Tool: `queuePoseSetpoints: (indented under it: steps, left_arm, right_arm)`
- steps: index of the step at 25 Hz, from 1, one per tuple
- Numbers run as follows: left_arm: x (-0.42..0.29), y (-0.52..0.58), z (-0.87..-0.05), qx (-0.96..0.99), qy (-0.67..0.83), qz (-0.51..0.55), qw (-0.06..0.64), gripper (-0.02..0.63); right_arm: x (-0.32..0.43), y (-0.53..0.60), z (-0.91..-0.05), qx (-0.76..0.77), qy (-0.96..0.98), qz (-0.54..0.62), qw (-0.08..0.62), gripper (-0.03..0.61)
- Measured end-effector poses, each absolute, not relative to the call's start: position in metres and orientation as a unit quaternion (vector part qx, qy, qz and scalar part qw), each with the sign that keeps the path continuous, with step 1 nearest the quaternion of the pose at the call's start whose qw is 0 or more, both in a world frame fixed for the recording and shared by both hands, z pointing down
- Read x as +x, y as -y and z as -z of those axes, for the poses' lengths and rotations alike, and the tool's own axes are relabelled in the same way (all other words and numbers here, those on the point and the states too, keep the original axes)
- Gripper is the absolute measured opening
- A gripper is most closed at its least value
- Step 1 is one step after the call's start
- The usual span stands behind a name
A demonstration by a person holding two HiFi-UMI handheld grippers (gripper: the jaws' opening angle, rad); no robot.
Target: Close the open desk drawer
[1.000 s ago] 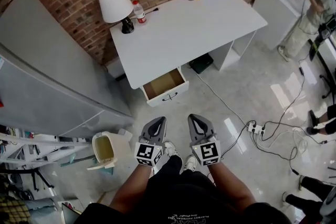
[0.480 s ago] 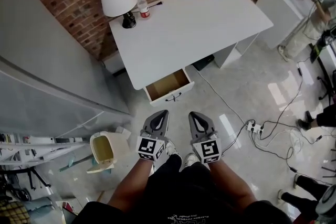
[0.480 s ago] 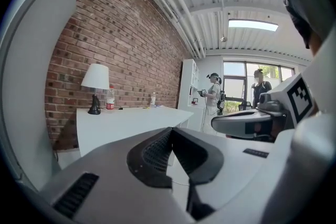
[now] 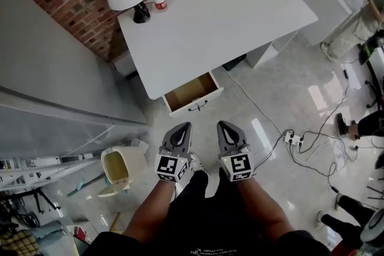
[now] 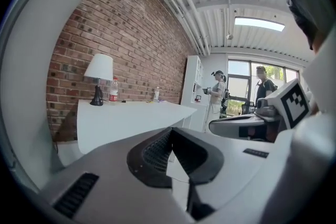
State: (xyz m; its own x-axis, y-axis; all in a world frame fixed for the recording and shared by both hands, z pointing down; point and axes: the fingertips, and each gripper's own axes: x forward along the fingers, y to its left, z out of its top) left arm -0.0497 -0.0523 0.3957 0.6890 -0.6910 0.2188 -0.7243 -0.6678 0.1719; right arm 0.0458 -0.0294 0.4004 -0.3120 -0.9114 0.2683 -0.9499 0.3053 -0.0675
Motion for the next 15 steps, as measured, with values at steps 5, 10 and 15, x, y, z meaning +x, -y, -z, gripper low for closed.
queuePoseSetpoints:
  steps: [5,10,15]
  left_arm:
    - [-0.048,0.054,-0.419,0.899,0.410,-0.070,0.134,0.008]
    - [-0.043,0.059,-0.448,0.890,0.427,-0.076,0.138,0.008]
    - [-0.044,0.062,-0.481,0.882,0.441,-0.075,0.148,0.008]
  right_arm:
    - [0.046,0.037,-0.425,0.563,0.812,-0.120,0.094,0.028]
    - [0.051,0.047,-0.454,0.547,0.822,-0.127,0.095,0.028]
    - [0.049,0.057,-0.487,0.540,0.826,-0.134,0.095,0.028]
